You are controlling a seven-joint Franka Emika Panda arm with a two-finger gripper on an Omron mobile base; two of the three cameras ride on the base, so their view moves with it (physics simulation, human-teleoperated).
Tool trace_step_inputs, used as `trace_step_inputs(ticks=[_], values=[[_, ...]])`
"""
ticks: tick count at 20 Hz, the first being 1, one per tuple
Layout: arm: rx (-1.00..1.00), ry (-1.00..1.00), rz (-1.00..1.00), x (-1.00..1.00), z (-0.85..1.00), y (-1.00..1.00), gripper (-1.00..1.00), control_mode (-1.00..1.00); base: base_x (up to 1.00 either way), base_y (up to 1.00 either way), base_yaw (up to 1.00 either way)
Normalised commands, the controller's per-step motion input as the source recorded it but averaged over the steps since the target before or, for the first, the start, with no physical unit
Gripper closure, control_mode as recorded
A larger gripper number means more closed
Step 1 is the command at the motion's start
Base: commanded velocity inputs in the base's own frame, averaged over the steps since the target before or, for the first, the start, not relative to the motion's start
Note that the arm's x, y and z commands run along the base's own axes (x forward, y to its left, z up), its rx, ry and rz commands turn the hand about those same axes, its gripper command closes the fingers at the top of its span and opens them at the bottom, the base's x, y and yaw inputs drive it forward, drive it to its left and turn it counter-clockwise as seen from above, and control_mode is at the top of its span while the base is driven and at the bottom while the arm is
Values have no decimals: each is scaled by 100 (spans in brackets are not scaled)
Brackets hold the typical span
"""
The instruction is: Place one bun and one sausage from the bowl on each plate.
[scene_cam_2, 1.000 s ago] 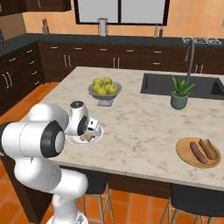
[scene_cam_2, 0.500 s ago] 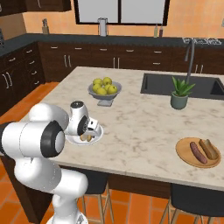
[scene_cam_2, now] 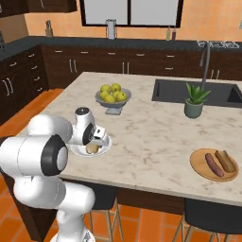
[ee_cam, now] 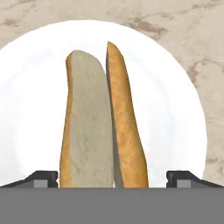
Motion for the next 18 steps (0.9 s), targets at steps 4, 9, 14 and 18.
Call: trace_step_inputs(ticks=[4,9,14,18], values=[[0,0,0,-81,71,2,-100,-100,0,0,0],[0,0,0,-65,85,3,-100,-100,0,0,0],[0,0,0,-68,65,14,-100,-100,0,0,0],[0,5,0,-65,76,8,-100,-100,0,0,0]])
